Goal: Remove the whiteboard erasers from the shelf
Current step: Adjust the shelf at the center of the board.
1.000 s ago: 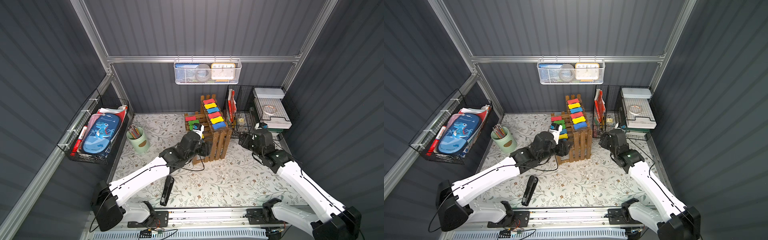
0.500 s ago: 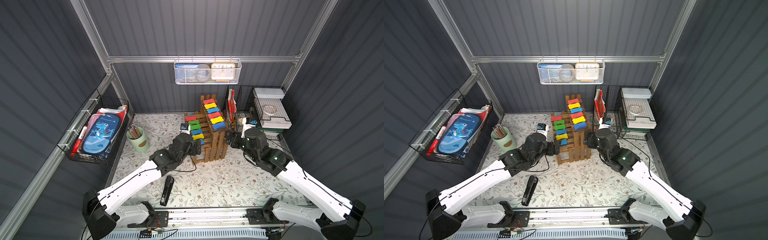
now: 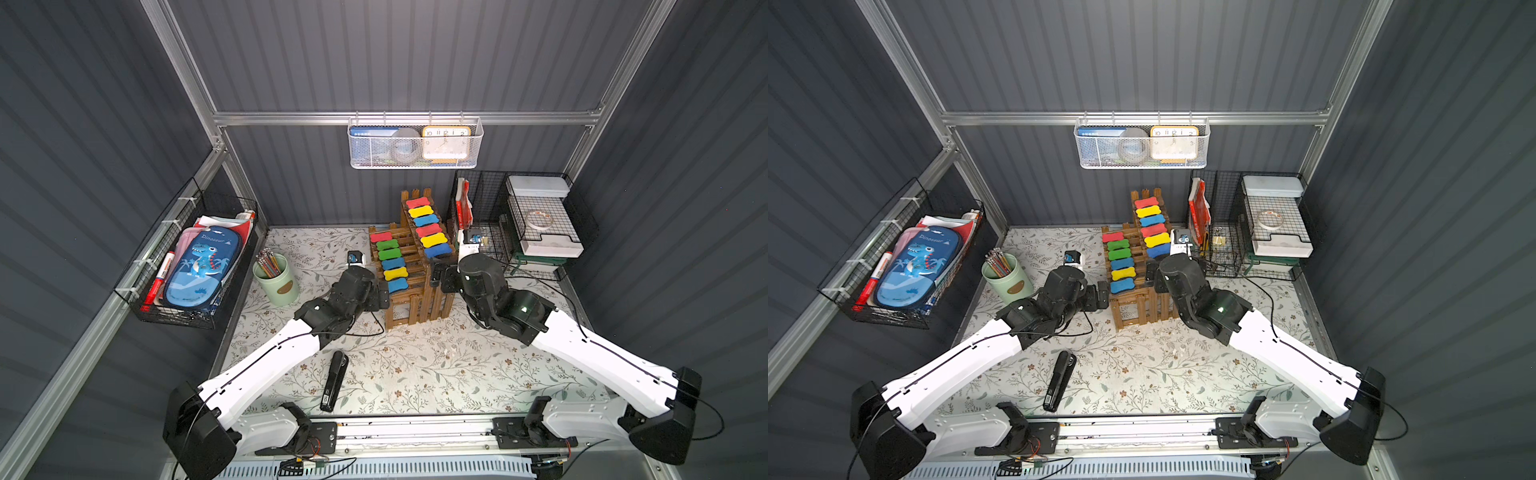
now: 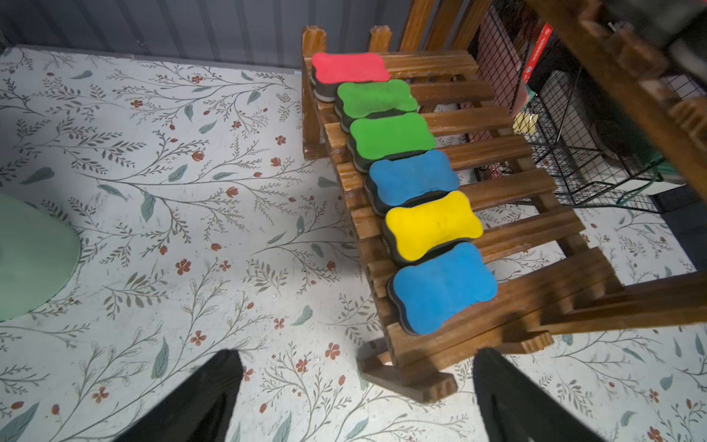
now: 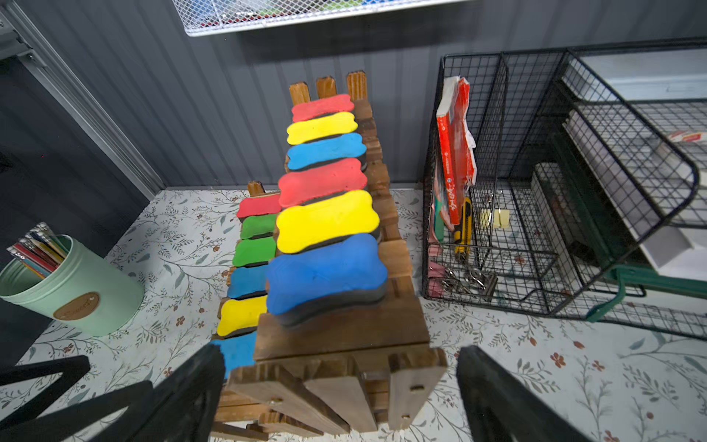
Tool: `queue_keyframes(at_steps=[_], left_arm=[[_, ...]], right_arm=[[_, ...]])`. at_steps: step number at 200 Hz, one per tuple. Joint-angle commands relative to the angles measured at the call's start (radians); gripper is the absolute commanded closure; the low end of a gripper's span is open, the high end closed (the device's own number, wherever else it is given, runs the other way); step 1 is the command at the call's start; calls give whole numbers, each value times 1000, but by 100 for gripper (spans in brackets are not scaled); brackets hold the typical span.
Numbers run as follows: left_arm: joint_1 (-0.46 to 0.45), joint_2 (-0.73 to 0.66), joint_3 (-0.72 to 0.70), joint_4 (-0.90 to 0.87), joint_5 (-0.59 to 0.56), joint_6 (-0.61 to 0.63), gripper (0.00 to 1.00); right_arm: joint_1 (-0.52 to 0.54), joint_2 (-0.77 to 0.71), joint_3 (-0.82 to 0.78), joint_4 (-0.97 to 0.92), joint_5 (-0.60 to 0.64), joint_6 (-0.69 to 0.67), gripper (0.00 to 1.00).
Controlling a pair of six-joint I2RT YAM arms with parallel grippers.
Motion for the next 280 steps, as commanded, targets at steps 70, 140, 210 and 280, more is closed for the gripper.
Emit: queue_keyframes(at_steps=[70, 140, 210, 280], left_arm=[[7, -11, 2, -5, 49, -1, 1], [10, -18, 23, -26, 51, 6, 1], [10, -18, -53, 33, 101, -10, 9], [10, -12, -79, 68, 209, -14, 23]], right_arm=[[14, 18, 4, -32, 24, -66, 1], [14, -51, -10, 14, -5, -105, 2], [14, -242, -161, 38, -75, -30, 5], [-1, -330, -305, -28, -86, 103, 17]])
